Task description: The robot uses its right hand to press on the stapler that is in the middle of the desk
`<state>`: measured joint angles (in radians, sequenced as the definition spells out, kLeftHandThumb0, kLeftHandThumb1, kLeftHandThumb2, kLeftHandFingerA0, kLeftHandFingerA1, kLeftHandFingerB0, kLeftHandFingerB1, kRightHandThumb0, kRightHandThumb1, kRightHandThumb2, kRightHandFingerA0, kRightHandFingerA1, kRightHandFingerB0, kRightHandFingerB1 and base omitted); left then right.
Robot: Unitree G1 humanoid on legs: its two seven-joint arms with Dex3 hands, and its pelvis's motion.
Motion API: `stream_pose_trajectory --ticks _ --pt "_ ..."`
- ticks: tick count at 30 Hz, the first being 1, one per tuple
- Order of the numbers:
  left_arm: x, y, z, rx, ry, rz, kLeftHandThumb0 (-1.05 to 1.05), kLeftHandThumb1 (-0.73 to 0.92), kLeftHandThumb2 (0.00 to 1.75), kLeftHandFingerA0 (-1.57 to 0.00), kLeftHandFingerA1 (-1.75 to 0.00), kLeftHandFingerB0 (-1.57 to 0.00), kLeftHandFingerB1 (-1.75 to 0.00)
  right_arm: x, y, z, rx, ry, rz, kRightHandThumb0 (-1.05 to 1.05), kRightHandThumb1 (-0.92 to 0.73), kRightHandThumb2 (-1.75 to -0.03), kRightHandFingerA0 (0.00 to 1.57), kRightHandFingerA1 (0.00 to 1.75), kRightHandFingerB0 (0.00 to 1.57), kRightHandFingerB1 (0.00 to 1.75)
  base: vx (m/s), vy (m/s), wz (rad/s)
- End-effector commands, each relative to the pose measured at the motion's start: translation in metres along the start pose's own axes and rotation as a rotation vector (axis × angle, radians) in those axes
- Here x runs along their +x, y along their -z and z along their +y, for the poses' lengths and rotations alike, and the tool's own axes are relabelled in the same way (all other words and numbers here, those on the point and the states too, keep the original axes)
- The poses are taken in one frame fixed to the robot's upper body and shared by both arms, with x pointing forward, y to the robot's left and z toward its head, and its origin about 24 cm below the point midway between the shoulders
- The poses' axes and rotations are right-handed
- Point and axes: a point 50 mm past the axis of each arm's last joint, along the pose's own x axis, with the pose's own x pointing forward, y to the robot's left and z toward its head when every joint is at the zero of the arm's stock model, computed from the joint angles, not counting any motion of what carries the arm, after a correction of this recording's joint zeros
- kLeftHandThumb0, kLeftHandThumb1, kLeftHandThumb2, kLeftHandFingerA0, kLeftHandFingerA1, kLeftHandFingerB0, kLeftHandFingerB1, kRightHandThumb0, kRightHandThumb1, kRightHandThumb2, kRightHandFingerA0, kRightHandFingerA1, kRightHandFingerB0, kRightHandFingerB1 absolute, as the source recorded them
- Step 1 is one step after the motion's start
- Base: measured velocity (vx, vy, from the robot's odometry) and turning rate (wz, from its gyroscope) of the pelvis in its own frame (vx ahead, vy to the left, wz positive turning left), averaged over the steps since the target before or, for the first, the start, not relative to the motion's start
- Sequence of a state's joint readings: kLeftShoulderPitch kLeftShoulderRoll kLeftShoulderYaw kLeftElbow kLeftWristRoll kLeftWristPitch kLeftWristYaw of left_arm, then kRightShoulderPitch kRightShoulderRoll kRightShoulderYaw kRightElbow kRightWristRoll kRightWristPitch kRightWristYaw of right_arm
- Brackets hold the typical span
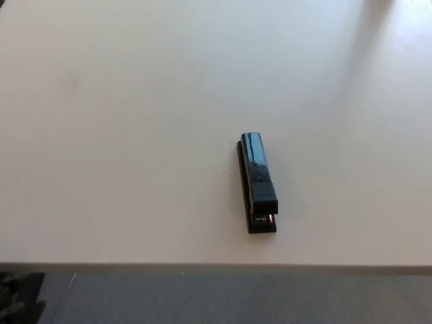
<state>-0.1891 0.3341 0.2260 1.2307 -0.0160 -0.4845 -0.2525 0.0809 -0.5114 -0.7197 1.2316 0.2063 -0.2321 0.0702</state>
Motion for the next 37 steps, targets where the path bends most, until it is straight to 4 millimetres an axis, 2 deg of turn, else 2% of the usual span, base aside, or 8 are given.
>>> stream_pose_trajectory --ticks 1,6,13,16,17,19,21,37 --pt "-0.003 0.002 0.014 -0.002 -0.046 0.027 -0.77 0.87 0.67 -0.18 -0.31 -0.23 -0.30 -0.013 0.042 0.023 -0.221 -0.109 0.136 -0.10 -0.51 -0.63 1.07 1.18 0.78 1.15 0.00 0.000 0.00" --pt "-0.003 0.002 0.015 -0.008 -0.044 0.021 -0.76 0.88 0.67 -0.19 -0.30 -0.23 -0.30 -0.021 0.061 0.057 -0.424 -0.342 0.216 -0.08 -0.47 -0.59 1.11 0.69 0.71 0.58 0.00 0.000 0.00" --pt "-0.001 -0.001 0.014 -0.006 -0.049 0.019 -0.77 0.88 0.67 -0.19 -0.32 -0.23 -0.30 -0.025 0.056 0.111 -0.666 -0.659 0.214 -0.21 -0.50 -0.54 1.08 0.57 0.71 0.52 0.00 0.000 0.00" --pt "-0.003 0.001 0.014 0.019 -0.047 0.025 -0.77 0.89 0.67 -0.20 -0.33 -0.24 -0.30 -0.024 0.050 0.123 -0.594 -0.727 0.307 -0.36 -0.64 -0.59 0.83 0.54 0.45 0.41 0.00 0.000 0.00" --pt "-0.002 0.000 0.014 0.004 -0.046 0.021 -0.76 0.88 0.67 -0.19 -0.32 -0.24 -0.30 -0.022 0.043 0.130 -0.538 -0.742 0.346 -0.56 -0.58 -0.81 0.29 0.49 0.15 0.42 0.00 0.000 0.00" --pt "-0.001 -0.001 0.013 -0.015 -0.039 0.013 -0.74 0.88 0.67 -0.17 -0.30 -0.23 -0.30 -0.020 0.033 0.138 -0.527 -0.769 0.344 -0.63 -0.74 -0.61 0.14 0.33 0.04 0.27 0.00 0.000 0.00" --pt "0.000 -0.003 0.013 -0.014 -0.037 0.013 -0.76 0.88 0.67 -0.18 -0.31 -0.22 -0.30 -0.016 0.020 0.147 -0.476 -0.746 0.330 -0.85 -0.65 -1.00 0.00 0.19 0.00 0.12 0.00 0.000 0.00" --pt "0.004 -0.010 0.014 -0.018 -0.040 -0.006 -0.79 0.88 0.67 -0.18 -0.31 -0.23 -0.29 -0.028 0.010 0.193 -0.329 -0.727 0.092 -1.03 -0.79 -1.15 0.00 0.00 0.00 0.00 0.00 0.000 0.00"
